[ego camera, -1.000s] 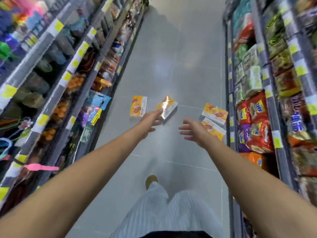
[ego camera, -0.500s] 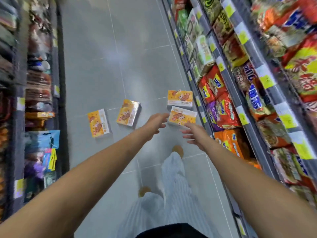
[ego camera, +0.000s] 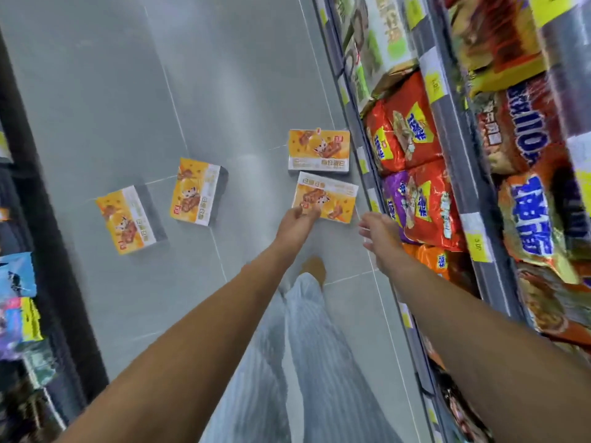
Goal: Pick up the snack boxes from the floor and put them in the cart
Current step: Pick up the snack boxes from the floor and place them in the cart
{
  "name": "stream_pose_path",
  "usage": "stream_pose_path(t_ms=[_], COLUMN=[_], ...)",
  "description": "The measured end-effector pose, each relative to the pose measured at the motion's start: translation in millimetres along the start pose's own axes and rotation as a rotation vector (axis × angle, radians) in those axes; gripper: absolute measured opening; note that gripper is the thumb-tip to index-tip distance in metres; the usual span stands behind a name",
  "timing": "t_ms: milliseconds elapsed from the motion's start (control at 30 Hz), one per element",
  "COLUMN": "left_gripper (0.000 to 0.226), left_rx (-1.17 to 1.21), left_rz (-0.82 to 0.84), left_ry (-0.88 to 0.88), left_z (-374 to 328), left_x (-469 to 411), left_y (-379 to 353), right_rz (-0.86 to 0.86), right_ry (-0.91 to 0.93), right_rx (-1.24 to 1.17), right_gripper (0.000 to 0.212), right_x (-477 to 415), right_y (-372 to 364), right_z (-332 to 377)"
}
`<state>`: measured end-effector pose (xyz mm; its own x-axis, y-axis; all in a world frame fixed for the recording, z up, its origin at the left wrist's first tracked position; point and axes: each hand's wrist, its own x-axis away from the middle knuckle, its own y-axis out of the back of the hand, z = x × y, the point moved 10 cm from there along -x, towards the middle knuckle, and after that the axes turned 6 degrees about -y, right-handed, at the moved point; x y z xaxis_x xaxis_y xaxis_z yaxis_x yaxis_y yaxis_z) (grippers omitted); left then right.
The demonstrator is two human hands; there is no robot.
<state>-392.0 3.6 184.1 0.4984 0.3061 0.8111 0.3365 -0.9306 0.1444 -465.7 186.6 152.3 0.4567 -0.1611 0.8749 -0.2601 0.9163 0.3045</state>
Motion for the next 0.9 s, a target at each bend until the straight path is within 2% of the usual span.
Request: stream_pose_path(t_ms=[100,167,233,333,400,600,700,800,900], left_gripper=[0.049,0.052,0.052,0.048,0.044,0.059,0.074,0.073,0.063], left_rx=[-0.091,-0.117,-0.149,-0.156,-0.172,-0.223,-0.199,-0.189,-0.194], left_rz=[0.007,0.011,0.02,0.026,0.039,0.013,-0.04,-0.036,0.027], left_ry=[0.013,0.034,0.056,0.098,0.124,0.148,0.193,0.233,0.269], left_z=[20,40,62,94,113,165,185,204,223], left_x=[-57,-92,-141,-197,-236,-359,-405,-436,-450], left_y=[-13,-19,-28,-37,-47,-57,-49,-48,-54], right_rz=[-0.047,-0.051,-0.06,-0.078,-0.086,-0.114,-0.103,-0.236,-0.287], right_ry=[-0.033,-0.064,-0.095,-0.151,-0.178,-0.236,-0.27,-0.283,-0.324], right_rx=[-0.019,-0.012,-0.03,-0.029,-0.015,-0.022,-0.006,0.084,0.131], right_gripper=[0.001,0.007,0.002,0.017,0.018,0.005,0.034,0.063,0.066], right_x=[-64,-103,-150,-204,-244,-346,-379,-406,-424], right_y=[-12,-21,-30,-43,-51,-75,-89,-85,-84], right_z=[-8,-18,-31,-48,-61,-109,-134,-153,-166])
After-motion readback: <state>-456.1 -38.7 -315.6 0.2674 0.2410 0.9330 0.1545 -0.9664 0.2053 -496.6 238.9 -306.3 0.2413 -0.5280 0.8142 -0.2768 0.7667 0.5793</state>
